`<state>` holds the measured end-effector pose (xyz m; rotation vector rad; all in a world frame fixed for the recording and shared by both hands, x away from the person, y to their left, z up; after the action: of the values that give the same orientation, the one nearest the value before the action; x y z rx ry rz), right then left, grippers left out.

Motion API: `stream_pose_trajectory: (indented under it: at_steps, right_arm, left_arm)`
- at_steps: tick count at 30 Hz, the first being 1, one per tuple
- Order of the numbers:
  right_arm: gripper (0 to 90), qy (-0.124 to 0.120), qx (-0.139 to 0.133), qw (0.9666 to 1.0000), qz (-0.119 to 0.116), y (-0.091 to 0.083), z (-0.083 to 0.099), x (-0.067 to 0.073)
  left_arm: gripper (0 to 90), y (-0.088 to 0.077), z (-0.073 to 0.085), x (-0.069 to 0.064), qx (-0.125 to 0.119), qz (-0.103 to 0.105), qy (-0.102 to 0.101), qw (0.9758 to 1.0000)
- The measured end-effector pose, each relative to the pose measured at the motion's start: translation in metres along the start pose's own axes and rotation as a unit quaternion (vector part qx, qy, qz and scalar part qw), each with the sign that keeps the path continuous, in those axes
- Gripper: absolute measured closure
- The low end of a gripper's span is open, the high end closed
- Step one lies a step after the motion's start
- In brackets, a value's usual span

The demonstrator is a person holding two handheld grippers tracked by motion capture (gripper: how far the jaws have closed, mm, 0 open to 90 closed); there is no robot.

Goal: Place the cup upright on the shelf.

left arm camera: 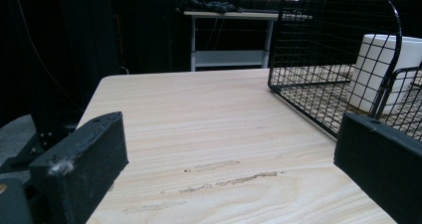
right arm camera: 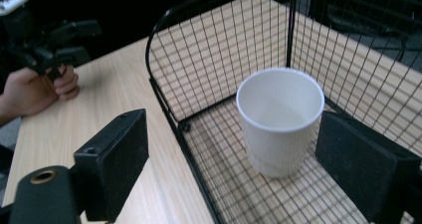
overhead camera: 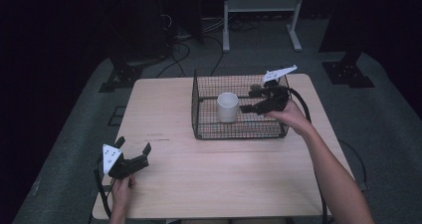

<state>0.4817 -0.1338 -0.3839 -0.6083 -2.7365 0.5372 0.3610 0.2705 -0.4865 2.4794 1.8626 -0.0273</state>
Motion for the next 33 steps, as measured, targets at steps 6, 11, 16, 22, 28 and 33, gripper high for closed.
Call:
stream_pose_trajectory:
  at_steps: [6,11,16,22,28,33]
  right_arm:
    - [12.5,-0.006,-0.003,1.0000,-0.003,-0.008,-0.002,0.006]
    - [12.6,-0.012,-0.011,0.9998,-0.008,-0.014,0.000,0.014]
    - [12.6,-0.013,-0.015,0.9997,-0.012,-0.021,0.010,0.019]
    - [12.6,-0.011,-0.010,0.9999,-0.007,-0.027,0.020,0.020]
    - [12.6,-0.007,-0.014,0.9999,-0.002,-0.040,0.031,0.022]
    - [12.6,-0.005,-0.015,0.9999,-0.003,-0.045,0.037,0.023]
  left_arm:
    - [0.0,0.000,0.000,0.000,0.001,0.000,0.002,1.0000]
    - [0.0,0.000,0.000,0.000,0.001,0.000,0.003,1.0000]
    - [0.0,0.000,0.000,0.000,0.001,0.000,0.004,1.0000]
    - [0.0,0.000,0.000,-0.001,0.002,-0.001,0.005,1.0000]
    - [0.0,0.000,0.000,-0.001,0.002,-0.001,0.007,1.0000]
    - [0.0,0.000,0.000,-0.001,0.002,-0.001,0.008,1.0000]
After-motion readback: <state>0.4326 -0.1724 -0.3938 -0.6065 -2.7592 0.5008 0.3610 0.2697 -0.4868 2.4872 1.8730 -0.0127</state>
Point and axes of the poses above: each handheld gripper's, and its own axes: y roughly forward along the jaws, z roughly out of its underside, x roughly to its left, the point moved 7 cm from there along y, roughly forward along the jaws, and after that the axes turned 8 degrees about -x, right-handed, at the moved point
